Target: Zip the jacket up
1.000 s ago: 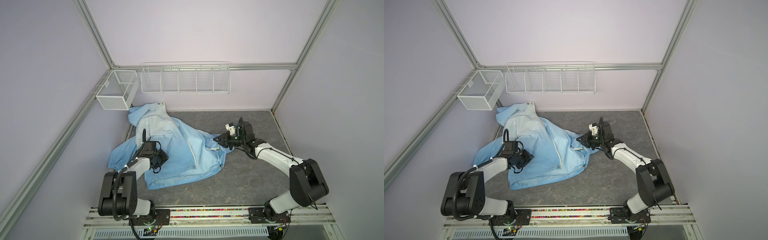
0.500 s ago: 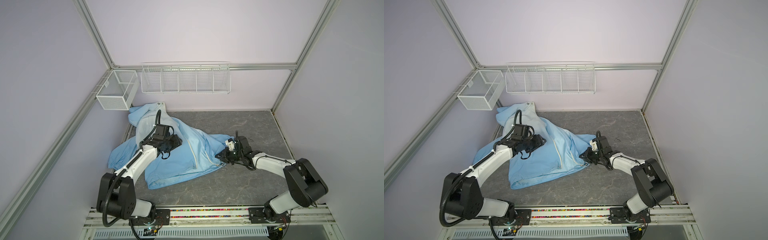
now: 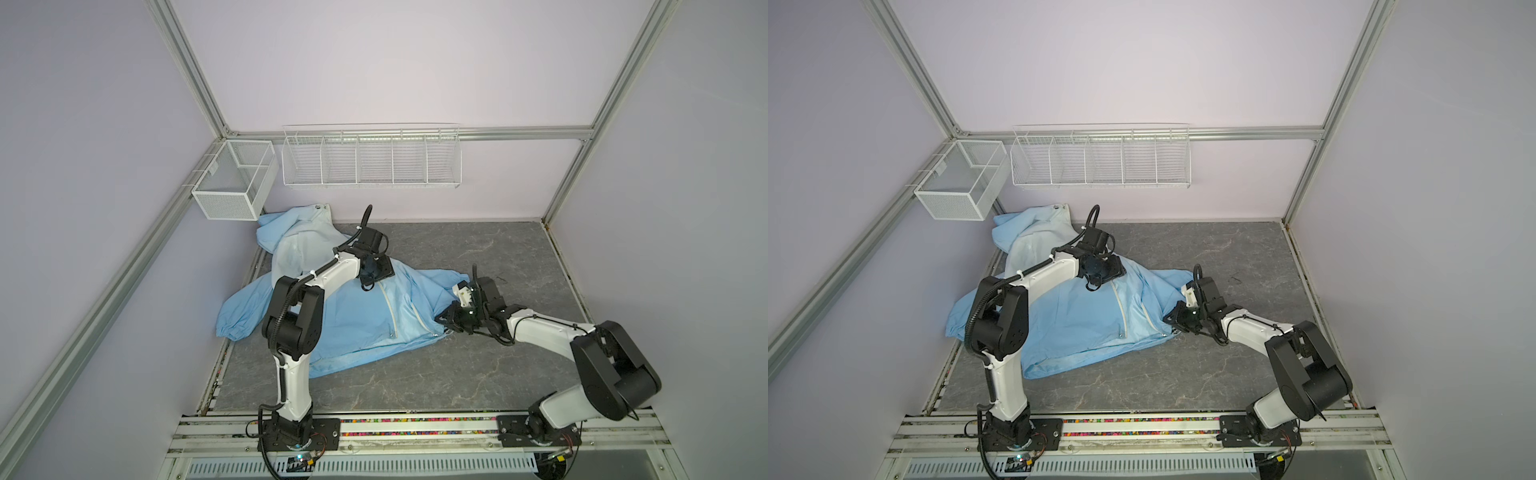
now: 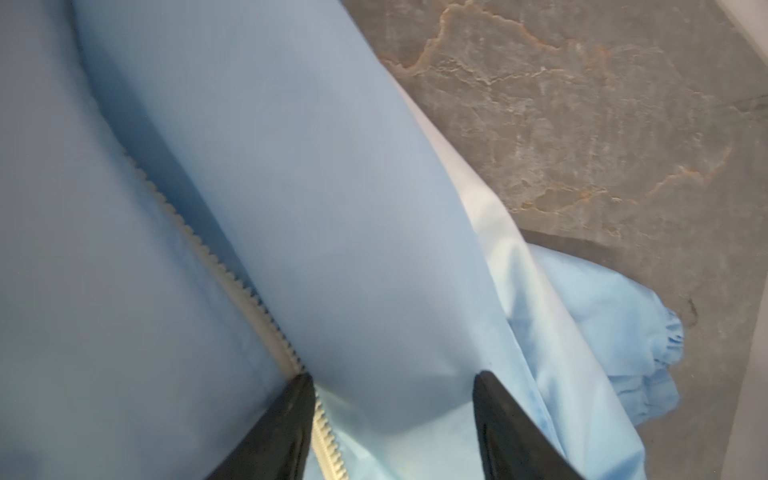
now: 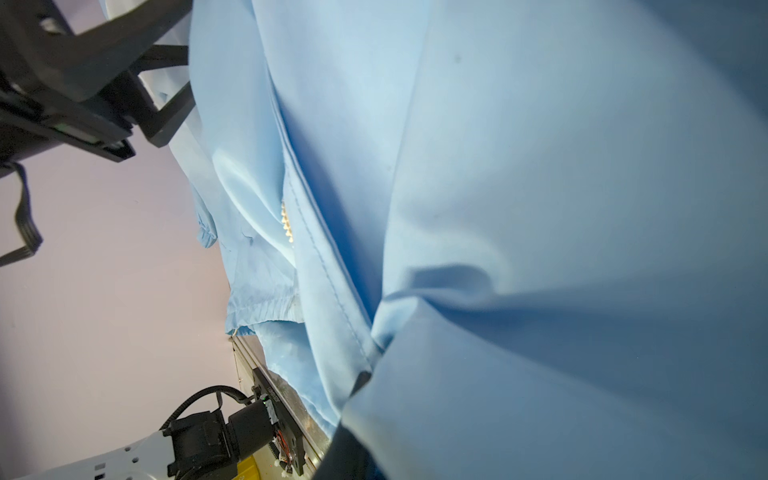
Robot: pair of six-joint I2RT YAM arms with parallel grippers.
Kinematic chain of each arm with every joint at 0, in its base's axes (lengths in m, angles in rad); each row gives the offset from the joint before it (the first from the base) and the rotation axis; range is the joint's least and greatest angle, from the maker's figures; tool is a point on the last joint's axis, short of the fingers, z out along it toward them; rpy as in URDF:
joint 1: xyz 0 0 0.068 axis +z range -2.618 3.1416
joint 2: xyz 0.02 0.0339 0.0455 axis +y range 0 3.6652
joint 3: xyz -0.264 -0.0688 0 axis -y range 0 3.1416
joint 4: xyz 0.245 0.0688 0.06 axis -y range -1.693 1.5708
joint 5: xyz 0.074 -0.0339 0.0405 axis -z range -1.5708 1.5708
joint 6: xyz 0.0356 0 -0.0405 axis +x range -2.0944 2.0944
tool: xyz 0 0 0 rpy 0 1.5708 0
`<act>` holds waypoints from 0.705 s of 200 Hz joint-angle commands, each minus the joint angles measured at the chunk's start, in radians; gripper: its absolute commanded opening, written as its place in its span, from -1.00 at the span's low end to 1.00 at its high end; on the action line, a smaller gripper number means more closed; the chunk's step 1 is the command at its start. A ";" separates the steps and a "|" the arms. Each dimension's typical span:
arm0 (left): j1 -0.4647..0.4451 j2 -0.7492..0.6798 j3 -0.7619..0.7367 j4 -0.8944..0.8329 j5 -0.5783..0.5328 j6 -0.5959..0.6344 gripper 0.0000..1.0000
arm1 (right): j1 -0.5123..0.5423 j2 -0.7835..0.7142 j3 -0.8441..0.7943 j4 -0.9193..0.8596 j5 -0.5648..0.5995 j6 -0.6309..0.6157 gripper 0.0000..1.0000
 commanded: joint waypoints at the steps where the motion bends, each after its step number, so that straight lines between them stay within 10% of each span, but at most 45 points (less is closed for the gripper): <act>1: 0.000 0.013 0.020 -0.053 -0.028 0.021 -0.35 | -0.013 0.005 0.008 -0.034 0.001 -0.031 -0.86; 26: -0.001 -0.052 -0.037 -0.055 -0.075 0.020 -0.85 | -0.039 0.049 0.009 0.009 -0.032 -0.014 -0.86; 141: 0.075 -0.254 -0.493 0.082 -0.089 -0.031 -1.00 | -0.064 -0.010 0.077 -0.076 -0.066 -0.089 -0.72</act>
